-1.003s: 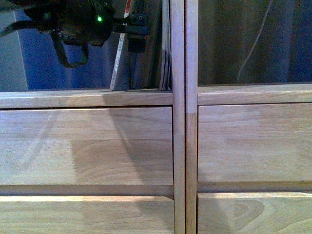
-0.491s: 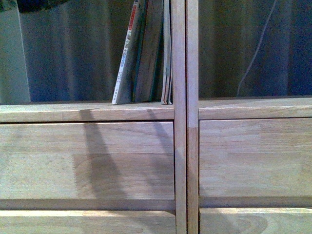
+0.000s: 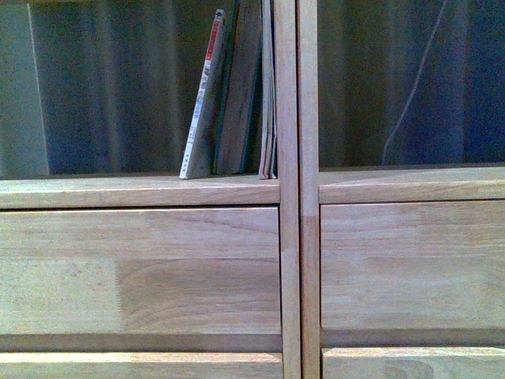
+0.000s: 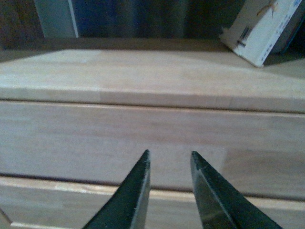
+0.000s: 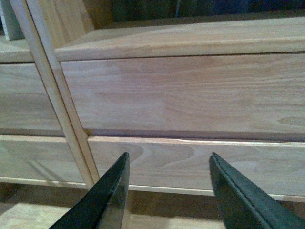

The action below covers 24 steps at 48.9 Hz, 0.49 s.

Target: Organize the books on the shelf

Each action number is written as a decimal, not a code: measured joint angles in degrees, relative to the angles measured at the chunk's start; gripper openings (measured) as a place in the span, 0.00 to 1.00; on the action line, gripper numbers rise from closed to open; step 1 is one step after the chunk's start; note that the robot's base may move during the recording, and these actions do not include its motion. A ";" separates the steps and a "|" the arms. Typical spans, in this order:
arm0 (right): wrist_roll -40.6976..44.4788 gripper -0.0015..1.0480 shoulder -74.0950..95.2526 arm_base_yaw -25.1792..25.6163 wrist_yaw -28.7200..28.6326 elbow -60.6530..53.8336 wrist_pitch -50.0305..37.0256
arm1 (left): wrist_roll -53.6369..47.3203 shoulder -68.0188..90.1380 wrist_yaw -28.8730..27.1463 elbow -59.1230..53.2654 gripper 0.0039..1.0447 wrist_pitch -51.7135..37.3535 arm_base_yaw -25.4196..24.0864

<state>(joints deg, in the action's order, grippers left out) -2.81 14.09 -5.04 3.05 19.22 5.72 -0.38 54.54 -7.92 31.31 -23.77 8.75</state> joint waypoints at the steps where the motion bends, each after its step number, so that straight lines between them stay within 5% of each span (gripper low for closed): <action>1: 0.39 0.46 -0.42 1.44 -1.20 -0.70 -0.20 | 0.00 -0.61 0.35 -1.22 0.23 -0.48 -0.28; 8: 1.53 0.25 -3.13 4.59 -2.97 -4.50 -1.75 | 0.17 -4.59 1.57 -8.17 0.02 -2.89 -2.03; 14: 2.23 0.03 -4.98 4.72 -3.02 -7.80 -2.86 | 0.26 -8.22 2.95 -13.27 0.02 -4.28 -3.26; 24: 2.47 0.03 -7.58 4.85 -2.99 -11.67 -4.17 | 0.26 -14.40 7.58 -20.00 0.02 -4.68 -8.41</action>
<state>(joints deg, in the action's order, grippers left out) -0.34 6.50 -0.19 0.05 7.55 1.54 -0.12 40.14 -0.34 11.31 -28.45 0.34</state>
